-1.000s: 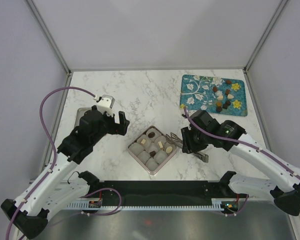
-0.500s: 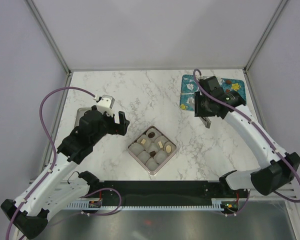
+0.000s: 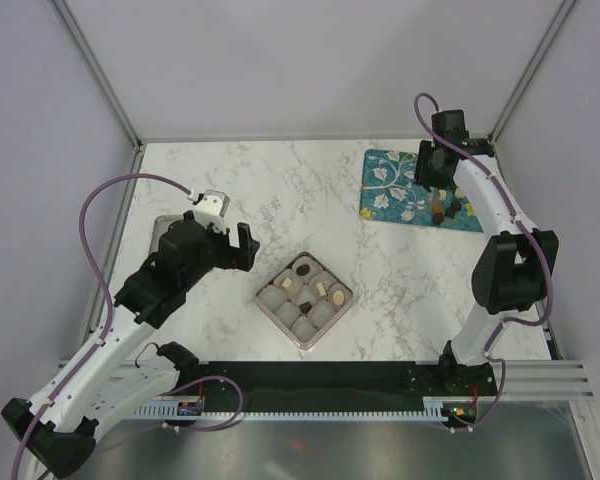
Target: Pack the chocolate
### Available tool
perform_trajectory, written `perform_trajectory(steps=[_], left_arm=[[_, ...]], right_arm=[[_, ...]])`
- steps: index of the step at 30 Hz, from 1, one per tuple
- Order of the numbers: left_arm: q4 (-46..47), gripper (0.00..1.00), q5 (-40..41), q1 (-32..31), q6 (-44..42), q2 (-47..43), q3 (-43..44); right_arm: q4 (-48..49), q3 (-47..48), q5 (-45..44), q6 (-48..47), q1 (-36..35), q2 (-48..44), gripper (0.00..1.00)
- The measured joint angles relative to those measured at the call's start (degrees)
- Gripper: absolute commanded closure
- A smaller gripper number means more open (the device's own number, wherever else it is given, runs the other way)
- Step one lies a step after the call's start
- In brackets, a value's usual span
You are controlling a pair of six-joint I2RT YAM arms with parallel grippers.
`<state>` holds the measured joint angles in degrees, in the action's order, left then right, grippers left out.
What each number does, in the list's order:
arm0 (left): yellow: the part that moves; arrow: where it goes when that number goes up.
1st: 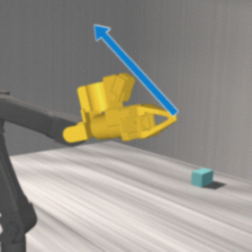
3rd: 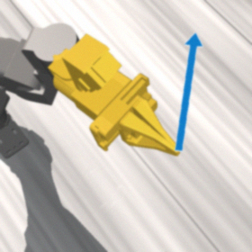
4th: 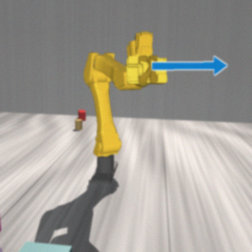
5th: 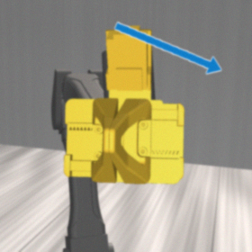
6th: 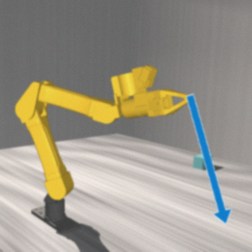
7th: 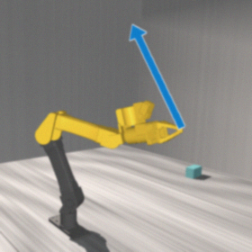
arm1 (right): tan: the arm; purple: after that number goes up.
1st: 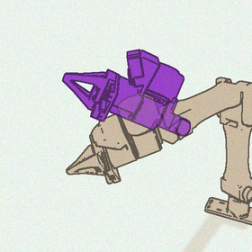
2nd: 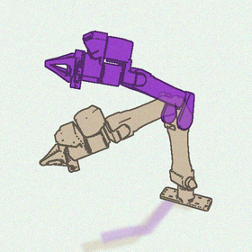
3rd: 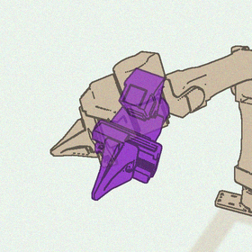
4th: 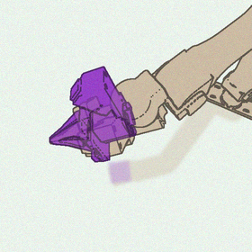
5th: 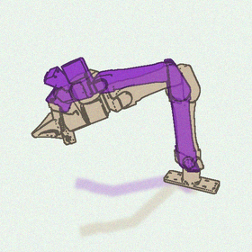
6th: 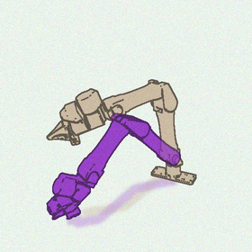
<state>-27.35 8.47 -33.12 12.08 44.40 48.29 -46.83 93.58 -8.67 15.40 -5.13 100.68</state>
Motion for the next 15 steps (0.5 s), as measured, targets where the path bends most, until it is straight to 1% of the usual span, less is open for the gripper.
perform_trajectory(steps=[6,15], left_arm=[[0.0,0.02,0.0,0.0,0.0,0.0,0.0],[0.0,0.02,0.0,0.0,0.0,0.5,0.0]], right_arm=[[1.0,3.3,-0.7,-3.4,1.0,4.9,0.44],[1.1,4.3,-1.4,-6.1,3.9,8.8,0.44]])
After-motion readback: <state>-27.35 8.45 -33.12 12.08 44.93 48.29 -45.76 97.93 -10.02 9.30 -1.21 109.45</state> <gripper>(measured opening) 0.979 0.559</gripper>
